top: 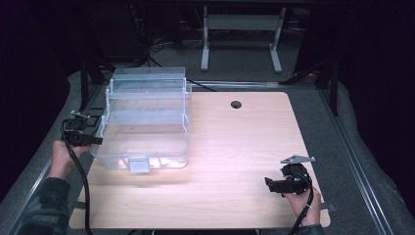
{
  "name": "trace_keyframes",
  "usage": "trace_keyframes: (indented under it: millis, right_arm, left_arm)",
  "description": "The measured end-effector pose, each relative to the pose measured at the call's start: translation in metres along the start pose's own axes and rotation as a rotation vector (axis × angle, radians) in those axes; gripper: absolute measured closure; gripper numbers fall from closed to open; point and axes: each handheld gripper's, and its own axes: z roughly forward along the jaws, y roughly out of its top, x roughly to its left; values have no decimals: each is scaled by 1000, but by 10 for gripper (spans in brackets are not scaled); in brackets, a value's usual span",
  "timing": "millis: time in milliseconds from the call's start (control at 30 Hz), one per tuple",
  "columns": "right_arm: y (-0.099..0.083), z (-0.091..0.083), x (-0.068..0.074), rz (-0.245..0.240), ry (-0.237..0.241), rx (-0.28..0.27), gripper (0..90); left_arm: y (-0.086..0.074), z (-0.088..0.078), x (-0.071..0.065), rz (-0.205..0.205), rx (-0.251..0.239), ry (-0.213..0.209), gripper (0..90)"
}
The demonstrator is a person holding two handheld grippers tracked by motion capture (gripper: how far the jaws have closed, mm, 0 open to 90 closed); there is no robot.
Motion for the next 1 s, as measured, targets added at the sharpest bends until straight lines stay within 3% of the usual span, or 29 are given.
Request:
trace_keyframes:
  millis: [333, 467, 567, 767, 800, 1000]
  right_arm:
    - [-13, 1, -4, 31, 11, 20, 129]
    - [-11, -4, -6, 26, -13, 16, 128]
    - [-9, -6, -8, 26, -15, 12, 126]
    - [-7, -5, -6, 25, -21, 18, 126]
    - [-6, -5, -6, 17, -8, 42, 124]
    - [-7, -3, -7, 25, -15, 42, 120]
  left_arm:
    - [-2, 5, -20, 35, -25, -26, 783]
    - [-1, 6, -27, 57, -24, -26, 778]
    - [2, 9, -39, 92, -7, -27, 772]
    - [5, 12, -54, 105, 1, -27, 770]
    - [6, 13, -57, 116, 6, -27, 766]
    - [9, 16, -74, 148, 22, -30, 758]
